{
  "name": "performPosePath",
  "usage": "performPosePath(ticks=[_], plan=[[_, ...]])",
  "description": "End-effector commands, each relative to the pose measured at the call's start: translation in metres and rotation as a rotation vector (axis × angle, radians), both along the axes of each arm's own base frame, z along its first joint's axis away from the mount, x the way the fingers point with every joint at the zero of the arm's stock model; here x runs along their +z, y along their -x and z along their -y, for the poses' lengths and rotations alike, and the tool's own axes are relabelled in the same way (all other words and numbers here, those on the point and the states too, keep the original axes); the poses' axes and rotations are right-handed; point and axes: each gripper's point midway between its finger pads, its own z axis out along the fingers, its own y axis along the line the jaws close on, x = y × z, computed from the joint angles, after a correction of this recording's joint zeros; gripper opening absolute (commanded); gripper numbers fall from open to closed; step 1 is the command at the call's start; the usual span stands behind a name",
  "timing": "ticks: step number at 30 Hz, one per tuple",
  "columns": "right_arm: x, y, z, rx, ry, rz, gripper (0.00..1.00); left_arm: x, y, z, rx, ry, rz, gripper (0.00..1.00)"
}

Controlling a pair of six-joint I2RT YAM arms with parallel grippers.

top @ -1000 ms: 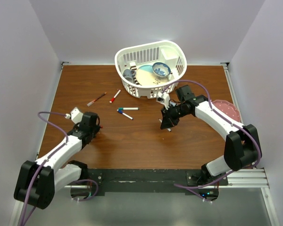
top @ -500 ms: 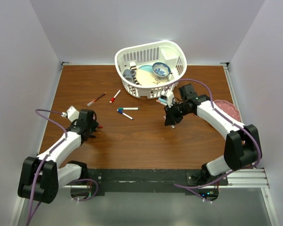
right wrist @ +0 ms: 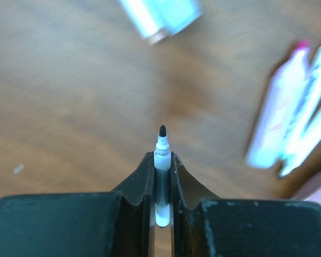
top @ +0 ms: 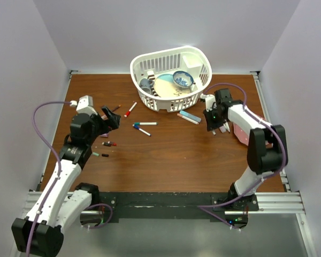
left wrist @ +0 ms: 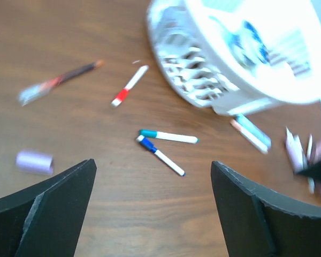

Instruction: Open the pen caps

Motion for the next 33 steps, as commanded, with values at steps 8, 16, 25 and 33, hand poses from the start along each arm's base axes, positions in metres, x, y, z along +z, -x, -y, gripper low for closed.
performPosePath(ticks=[8, 16, 25, 33], plan=[[-0.020, -0.057, 0.043, -0.118, 0.197, 0.019, 0.27, 0.010, 0.007, 0.008, -0.258, -0.315, 0.183, 0.96], [-0.005, -0.060, 0.051, -0.127, 0.218, 0.078, 0.41, 0.014, 0.007, 0.006, -0.244, -0.317, 0.194, 0.96], [0.080, 0.012, -0.039, 0.439, -0.224, 0.256, 0.43, 0.007, 0.006, 0.018, -0.304, -0.288, 0.179, 0.97], [0.075, 0.098, -0.152, 0.960, -0.225, 0.212, 0.59, 0.008, 0.006, 0.021, -0.328, -0.290, 0.184, 0.96]])
